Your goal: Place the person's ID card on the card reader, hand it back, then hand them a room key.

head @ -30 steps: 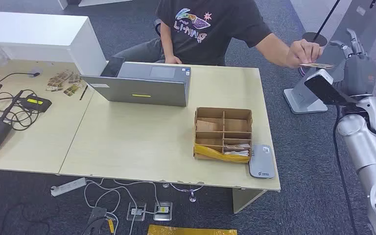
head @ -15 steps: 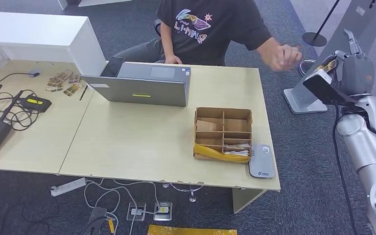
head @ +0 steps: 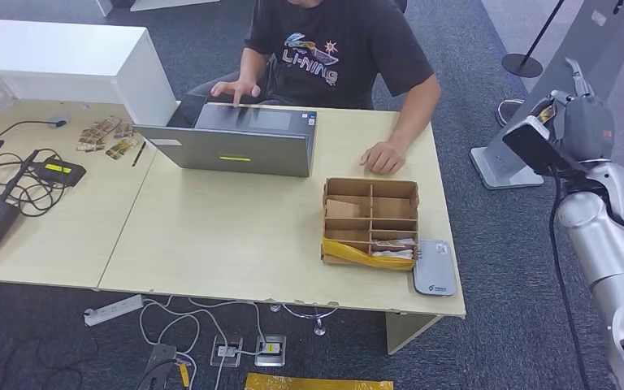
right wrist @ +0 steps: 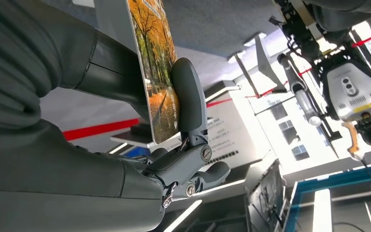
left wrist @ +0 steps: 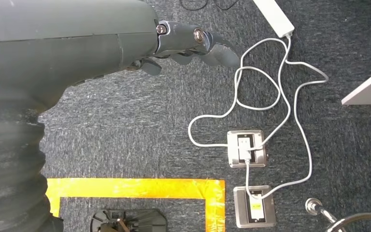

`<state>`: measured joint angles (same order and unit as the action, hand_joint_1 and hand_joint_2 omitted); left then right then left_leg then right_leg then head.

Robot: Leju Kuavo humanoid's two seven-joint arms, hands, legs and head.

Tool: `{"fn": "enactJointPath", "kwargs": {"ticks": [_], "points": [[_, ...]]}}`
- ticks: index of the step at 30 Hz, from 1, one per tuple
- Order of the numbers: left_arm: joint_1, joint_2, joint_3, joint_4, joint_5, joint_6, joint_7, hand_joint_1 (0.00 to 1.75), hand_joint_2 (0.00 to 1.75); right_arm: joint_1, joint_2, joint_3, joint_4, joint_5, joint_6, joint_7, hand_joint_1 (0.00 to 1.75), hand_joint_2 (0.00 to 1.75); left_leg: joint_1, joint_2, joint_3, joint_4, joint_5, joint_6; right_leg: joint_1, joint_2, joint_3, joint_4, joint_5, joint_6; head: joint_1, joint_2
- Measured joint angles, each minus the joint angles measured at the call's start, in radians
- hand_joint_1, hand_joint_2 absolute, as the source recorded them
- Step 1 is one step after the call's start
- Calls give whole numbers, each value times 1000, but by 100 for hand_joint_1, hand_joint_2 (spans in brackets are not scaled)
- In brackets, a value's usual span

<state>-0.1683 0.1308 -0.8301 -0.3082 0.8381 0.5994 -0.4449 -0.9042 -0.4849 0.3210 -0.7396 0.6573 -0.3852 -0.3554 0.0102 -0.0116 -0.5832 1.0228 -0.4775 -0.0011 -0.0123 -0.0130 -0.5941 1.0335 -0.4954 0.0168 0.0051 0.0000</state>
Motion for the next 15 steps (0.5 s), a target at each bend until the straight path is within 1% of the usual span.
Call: {"fn": "enactJointPath", "kwargs": {"ticks": [6, 15], "points": [[1, 0, 0, 0, 13, -1, -1, 0, 175, 57, -9, -1, -8, -16, 57, 19, 175, 175, 0, 0, 0, 0, 0, 0, 0, 0, 0, 0, 0, 0, 0, 0], [1, 0, 0, 2, 47, -7, 0, 0, 175, 221, -16, -1, -38, -13, 91, 49, 175, 175, 0, -1, 0, 0, 0, 0, 0, 0, 0, 0, 0, 0, 0, 0]]}}
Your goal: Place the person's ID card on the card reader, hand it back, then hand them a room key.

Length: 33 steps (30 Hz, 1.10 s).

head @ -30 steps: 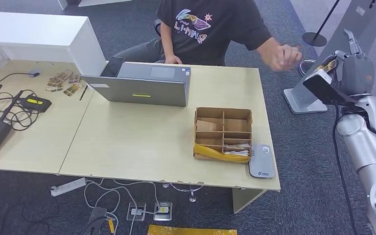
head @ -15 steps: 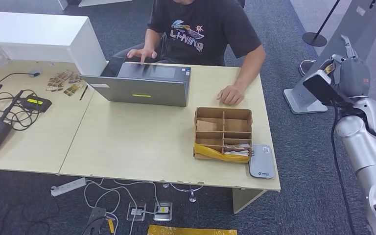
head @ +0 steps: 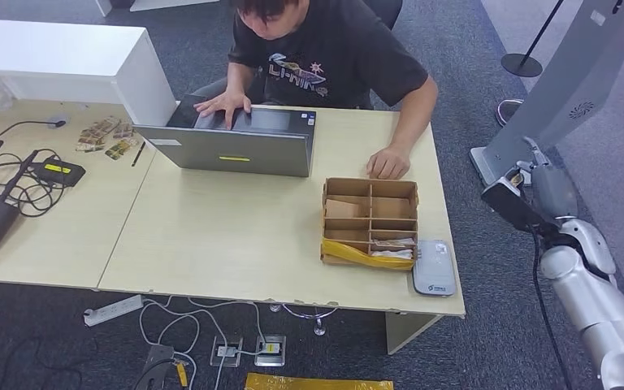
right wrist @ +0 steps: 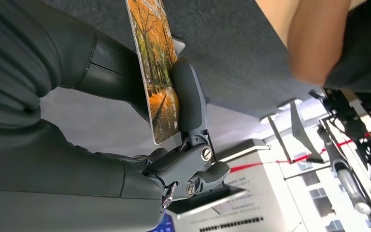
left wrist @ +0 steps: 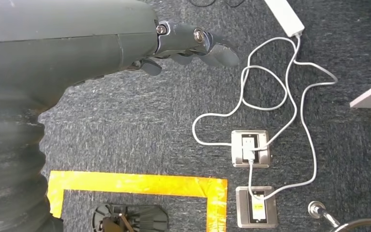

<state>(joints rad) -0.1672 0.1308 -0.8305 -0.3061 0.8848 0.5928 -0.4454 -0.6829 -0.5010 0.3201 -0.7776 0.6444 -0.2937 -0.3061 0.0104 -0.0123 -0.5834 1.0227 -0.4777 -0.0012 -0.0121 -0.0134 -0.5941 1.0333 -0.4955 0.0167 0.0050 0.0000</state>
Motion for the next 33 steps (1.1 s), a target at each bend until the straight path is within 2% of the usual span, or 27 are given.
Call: {"fn": "enactJointPath", "kwargs": {"ticks": [13, 33], "points": [[-2, 0, 0, 3, 15, 1, 0, 0, 175, 121, 45, 8, -37, 36, 47, 23, 175, 175, 0, 0, 0, 0, 0, 0, 0, 0, 0, 0, 0, 0, 0, 0], [-2, -1, -17, 8, 18, 1, 0, 0, 175, 196, 110, 65, -87, 32, 79, 53, 175, 175, 1, 0, 0, 0, 0, 0, 1, 0, 0, 0, -1, -1, 0, 0]]}}
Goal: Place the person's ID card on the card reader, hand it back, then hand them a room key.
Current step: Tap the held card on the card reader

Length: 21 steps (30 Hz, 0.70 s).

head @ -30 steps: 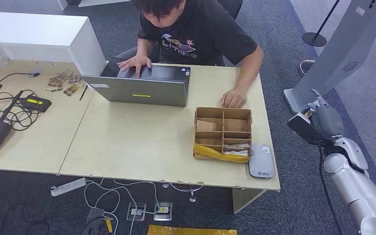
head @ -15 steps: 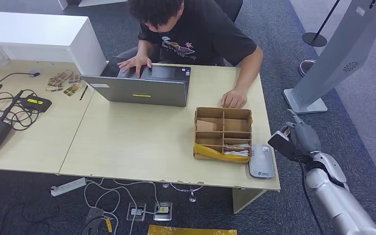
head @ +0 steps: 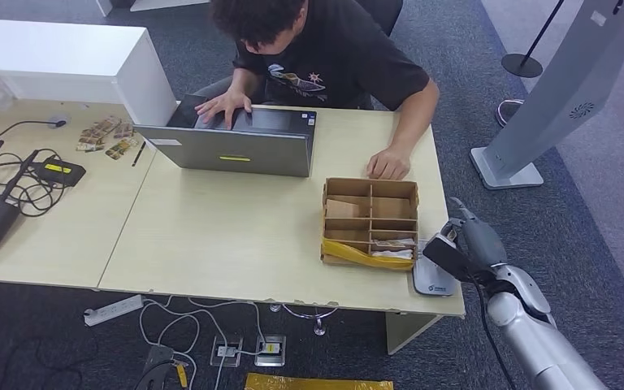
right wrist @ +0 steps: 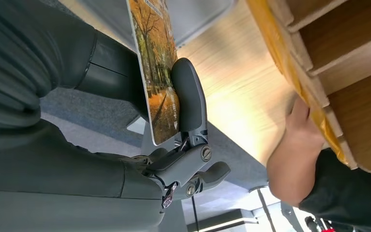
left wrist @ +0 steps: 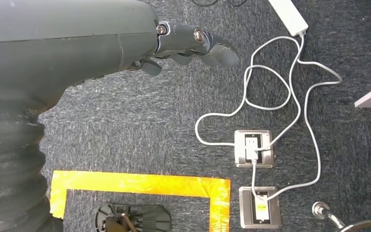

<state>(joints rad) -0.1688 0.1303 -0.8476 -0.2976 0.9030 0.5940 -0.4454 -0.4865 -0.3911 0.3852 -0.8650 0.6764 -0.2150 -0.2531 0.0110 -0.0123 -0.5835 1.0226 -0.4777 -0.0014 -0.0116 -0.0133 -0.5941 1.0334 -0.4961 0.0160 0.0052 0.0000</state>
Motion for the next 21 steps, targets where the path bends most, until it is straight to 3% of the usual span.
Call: {"fn": "enactJointPath", "kwargs": {"ticks": [21], "points": [[0, 0, -8, 5, 0, -2, 0, 0, 175, 8, 15, 23, -10, 1, -3, 6, 175, 175, 0, 0, 1, 0, 0, 0, 0, 1, 0, 0, 0, 0, 0, 0]]}}
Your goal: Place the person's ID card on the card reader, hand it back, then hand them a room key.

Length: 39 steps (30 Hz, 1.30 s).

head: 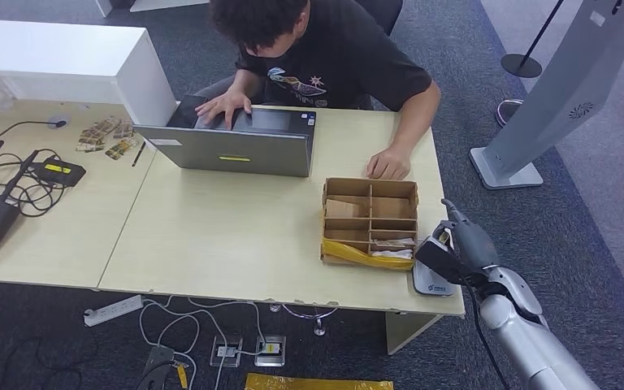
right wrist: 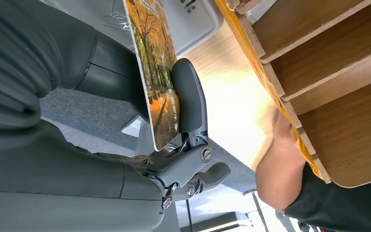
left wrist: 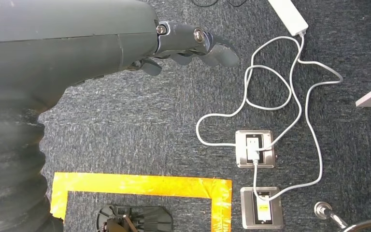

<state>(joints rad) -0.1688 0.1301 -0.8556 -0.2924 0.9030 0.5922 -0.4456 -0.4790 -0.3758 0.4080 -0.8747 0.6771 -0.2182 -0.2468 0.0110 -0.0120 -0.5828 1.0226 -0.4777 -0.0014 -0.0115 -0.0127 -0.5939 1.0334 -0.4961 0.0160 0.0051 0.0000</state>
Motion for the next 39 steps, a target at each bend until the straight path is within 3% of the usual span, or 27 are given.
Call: {"fn": "enactJointPath", "kwargs": {"ticks": [15, 28, 39], "points": [[0, 0, 0, 2, 8, 10, 5, 0, 175, -10, -1, 11, 3, -24, -28, -19, 175, 175, 0, 0, 0, 0, 0, 0, 0, 0, 0, 0, 0, 0, 0, 0], [0, 1, -16, 2, -3, 24, 0, 0, 175, -280, -91, -53, 4, 6, -23, -65, 175, 175, -1, 0, 0, 0, 0, 0, -1, 0, 0, 0, 1, 1, 0, 0], [0, 0, -26, 2, -10, 23, -16, 0, 175, -412, -83, -57, 29, 53, -21, -113, 175, 175, -1, 0, -1, 0, 0, 0, -1, 0, 0, 0, 1, 1, 0, 0]]}}
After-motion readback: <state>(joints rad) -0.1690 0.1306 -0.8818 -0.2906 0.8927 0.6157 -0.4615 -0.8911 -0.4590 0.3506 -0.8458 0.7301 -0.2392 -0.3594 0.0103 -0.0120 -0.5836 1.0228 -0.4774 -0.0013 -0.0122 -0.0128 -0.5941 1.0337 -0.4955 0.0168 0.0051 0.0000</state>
